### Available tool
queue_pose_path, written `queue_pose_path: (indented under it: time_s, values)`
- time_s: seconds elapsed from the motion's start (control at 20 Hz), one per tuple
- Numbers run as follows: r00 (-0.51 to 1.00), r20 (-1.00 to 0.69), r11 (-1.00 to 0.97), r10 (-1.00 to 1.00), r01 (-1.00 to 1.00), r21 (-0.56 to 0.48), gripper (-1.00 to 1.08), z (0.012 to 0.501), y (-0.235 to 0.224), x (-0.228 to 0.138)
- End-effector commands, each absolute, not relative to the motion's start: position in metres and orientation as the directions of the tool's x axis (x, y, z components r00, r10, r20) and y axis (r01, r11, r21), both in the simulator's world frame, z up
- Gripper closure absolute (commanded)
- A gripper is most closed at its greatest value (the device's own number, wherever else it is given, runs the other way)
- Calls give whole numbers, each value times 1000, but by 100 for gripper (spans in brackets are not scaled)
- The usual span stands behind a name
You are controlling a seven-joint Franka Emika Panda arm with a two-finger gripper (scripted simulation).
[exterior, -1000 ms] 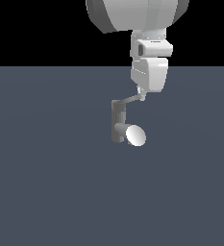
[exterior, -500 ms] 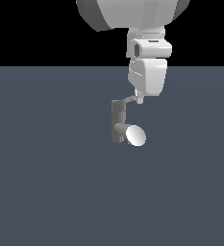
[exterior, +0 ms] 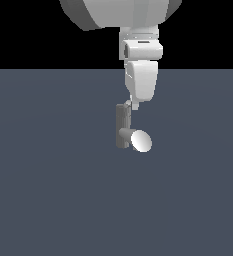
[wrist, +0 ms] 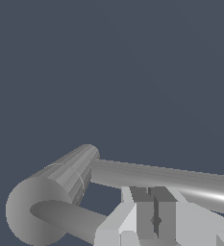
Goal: Turn on the faucet by rotating a designated handle.
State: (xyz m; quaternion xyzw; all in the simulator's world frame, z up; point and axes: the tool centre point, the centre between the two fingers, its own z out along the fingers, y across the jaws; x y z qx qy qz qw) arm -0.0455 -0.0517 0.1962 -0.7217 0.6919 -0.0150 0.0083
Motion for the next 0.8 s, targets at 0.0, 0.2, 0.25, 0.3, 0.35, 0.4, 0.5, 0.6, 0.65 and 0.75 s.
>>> queue_pose_path:
  time_s: [0.0,0.2,0.25,0.3,0.35,0.4,0.5,0.6,0.65,0.75]
  values:
    - [74,2,-74,-997,-997,-6,108,185,-19,-54]
    - [32,9,-32,-999,-999,-33,108,196,-36,-49]
    - [34,8,-34,-999,-999,-31,108,195,-31,-47]
    - [37,8,-37,-999,-999,-29,108,195,-26,-45]
    - [39,7,-39,-999,-999,-28,108,194,-21,-43]
    - [41,7,-42,-999,-999,-26,108,193,-16,-41]
    - [46,6,-47,-999,-999,-22,108,191,-6,-37]
    - [51,5,-51,-999,-999,-18,108,190,4,-33]
    - [54,5,-54,-999,-998,-17,108,189,9,-31]
    - [58,4,-58,-998,-998,-13,108,188,18,-28]
